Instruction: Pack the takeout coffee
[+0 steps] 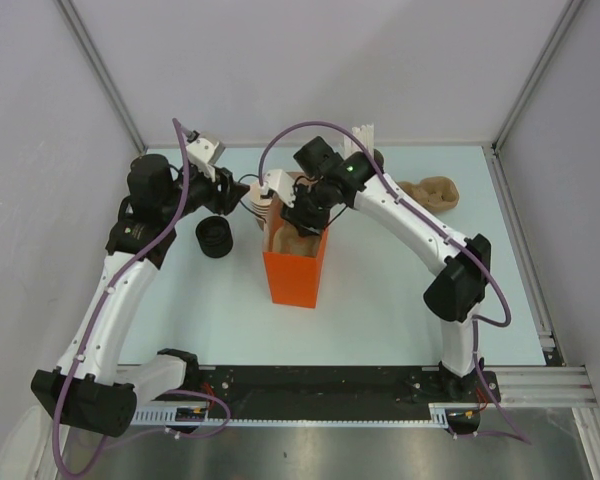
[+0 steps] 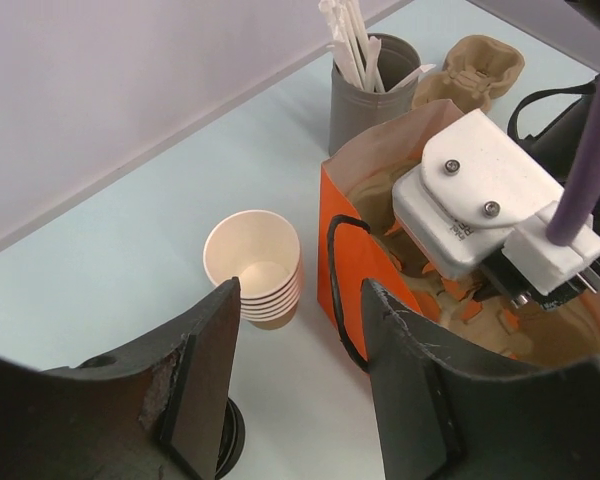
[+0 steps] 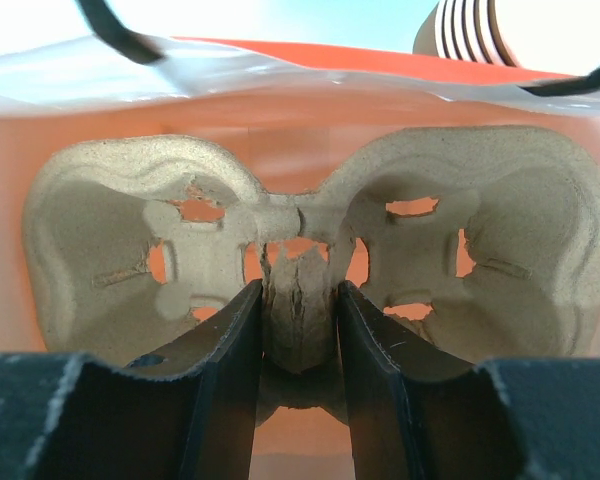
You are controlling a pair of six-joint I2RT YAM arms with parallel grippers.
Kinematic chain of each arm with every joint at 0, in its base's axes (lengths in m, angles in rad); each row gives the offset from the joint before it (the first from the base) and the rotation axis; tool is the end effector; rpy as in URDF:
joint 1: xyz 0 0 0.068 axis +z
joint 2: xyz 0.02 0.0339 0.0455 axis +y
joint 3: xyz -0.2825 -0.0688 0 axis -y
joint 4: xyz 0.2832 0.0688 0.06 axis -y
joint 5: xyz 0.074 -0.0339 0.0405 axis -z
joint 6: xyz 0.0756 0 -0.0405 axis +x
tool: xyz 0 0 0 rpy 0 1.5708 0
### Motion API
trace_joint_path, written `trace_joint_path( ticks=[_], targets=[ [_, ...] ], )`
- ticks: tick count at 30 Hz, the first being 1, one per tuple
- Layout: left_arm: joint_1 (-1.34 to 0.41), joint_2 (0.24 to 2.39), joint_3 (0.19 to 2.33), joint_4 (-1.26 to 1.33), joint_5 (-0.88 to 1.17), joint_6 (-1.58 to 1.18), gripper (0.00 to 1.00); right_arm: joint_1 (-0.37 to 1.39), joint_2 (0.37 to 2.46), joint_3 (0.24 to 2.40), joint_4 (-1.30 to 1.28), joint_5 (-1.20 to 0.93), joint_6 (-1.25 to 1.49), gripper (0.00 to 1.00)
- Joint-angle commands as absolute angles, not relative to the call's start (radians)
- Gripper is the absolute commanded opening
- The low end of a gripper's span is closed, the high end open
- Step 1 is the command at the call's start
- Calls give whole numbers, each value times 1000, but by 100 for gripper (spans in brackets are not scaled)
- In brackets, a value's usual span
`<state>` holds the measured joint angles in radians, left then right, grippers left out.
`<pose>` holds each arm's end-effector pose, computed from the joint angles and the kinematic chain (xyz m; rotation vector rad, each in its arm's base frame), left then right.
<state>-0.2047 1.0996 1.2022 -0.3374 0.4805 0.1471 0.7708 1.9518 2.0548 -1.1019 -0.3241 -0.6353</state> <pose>0.2910 -0.0961 0.4211 0.6468 1.6834 -0.4738 0.3271 0.3513 0.3421 -1.7457 1.8699 0.4676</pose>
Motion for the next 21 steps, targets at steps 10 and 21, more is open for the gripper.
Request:
trace_joint_path(
  ticks=[10,21],
  targets=[
    [-218,1097,1213,-298,454,138,52,735,1983,2109,-1129,-385,-624,40],
    [-222,1100,1213,-291,457,132,52,753,2026,2134,-1152,-338,-609,40]
  ],
)
